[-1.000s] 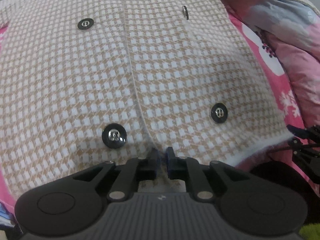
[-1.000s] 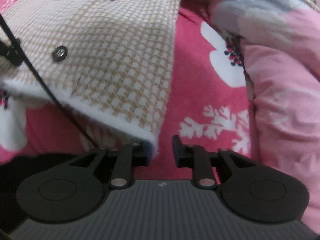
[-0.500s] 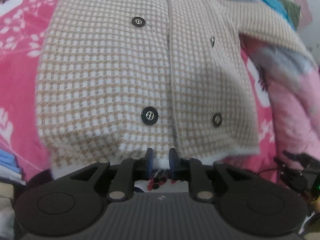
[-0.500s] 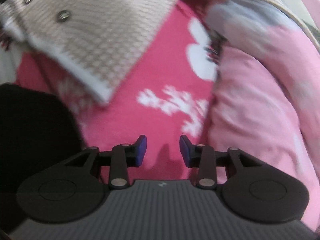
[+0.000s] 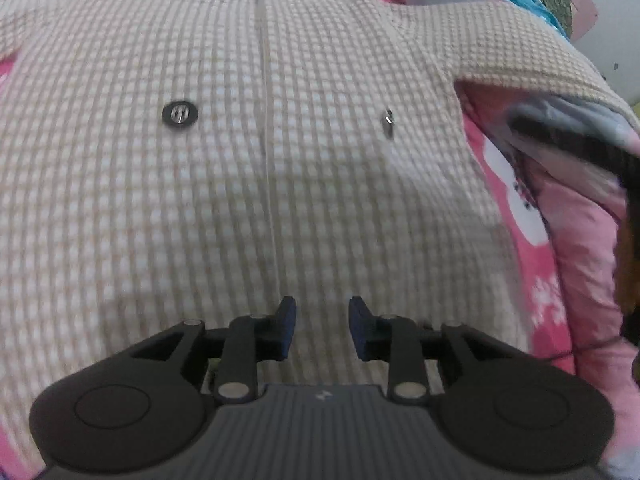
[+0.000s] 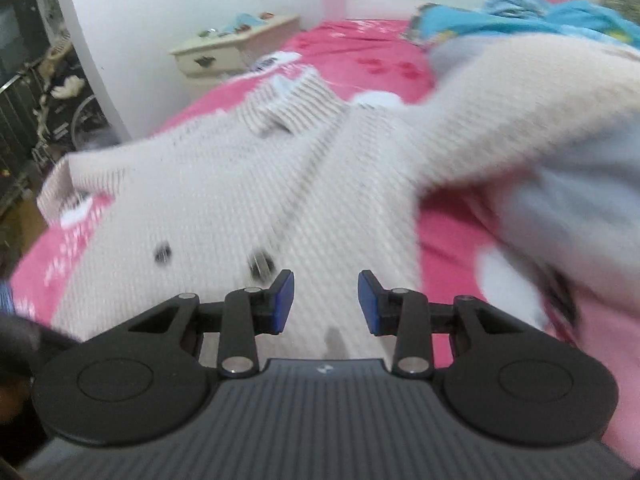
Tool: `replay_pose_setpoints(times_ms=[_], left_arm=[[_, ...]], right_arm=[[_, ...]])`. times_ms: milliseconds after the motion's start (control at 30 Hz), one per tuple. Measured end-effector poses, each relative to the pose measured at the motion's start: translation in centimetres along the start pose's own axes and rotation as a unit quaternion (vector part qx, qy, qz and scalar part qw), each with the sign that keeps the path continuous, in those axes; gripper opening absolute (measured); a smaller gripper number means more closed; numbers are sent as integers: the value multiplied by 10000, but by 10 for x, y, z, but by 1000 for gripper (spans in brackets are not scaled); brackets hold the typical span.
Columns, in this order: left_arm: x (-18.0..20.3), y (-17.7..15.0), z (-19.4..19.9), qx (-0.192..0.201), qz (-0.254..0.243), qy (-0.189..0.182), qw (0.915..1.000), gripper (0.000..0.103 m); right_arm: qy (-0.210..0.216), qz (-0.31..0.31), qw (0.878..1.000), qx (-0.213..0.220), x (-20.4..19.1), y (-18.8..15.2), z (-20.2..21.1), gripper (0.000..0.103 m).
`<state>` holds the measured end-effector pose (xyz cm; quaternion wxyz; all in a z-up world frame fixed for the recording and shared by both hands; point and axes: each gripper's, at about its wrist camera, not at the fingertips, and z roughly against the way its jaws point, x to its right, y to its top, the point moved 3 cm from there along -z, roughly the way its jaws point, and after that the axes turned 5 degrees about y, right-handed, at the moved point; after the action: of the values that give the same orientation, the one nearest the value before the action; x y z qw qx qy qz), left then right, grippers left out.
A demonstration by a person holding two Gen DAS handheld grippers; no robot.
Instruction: Fold clothes
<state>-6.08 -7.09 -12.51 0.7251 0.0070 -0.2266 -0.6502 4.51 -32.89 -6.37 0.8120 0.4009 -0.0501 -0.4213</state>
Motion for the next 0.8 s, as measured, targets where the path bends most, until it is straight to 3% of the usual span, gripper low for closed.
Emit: replay_pose_setpoints(times_ms=[100,367,500,600,667,733,800], left_arm=[[-9,7,-12,-9,177,-40,9998,28],[-31,5,-16,-63,701,-447,9965,25],[-41,1,-10,-18,909,-547,9944,25],[-52,-5,-8,-7,1098,-617,9920,26],[-59,-8,-8,12,1242,-704,9898,28],[-66,-8,-8,57,1479,-858,9853,37],[-69,-7,-6,89,1533,-844,9845,31]], right_arm=[[115,142,9998,-29,-10,36,-51,34],[-589,1243,9904,-125,-30,127,-191,36],[-752,1737,9816,-267,-42,162,-247,47],[-563,819,9946,-297,-24,197,-265,52],[-349,-285,9979,-466,-2,220,-272,53],[-101,-1220,9902,-666,14,243,-281,53],[-269,-1656,9815,-919,15,261,-290,53]])
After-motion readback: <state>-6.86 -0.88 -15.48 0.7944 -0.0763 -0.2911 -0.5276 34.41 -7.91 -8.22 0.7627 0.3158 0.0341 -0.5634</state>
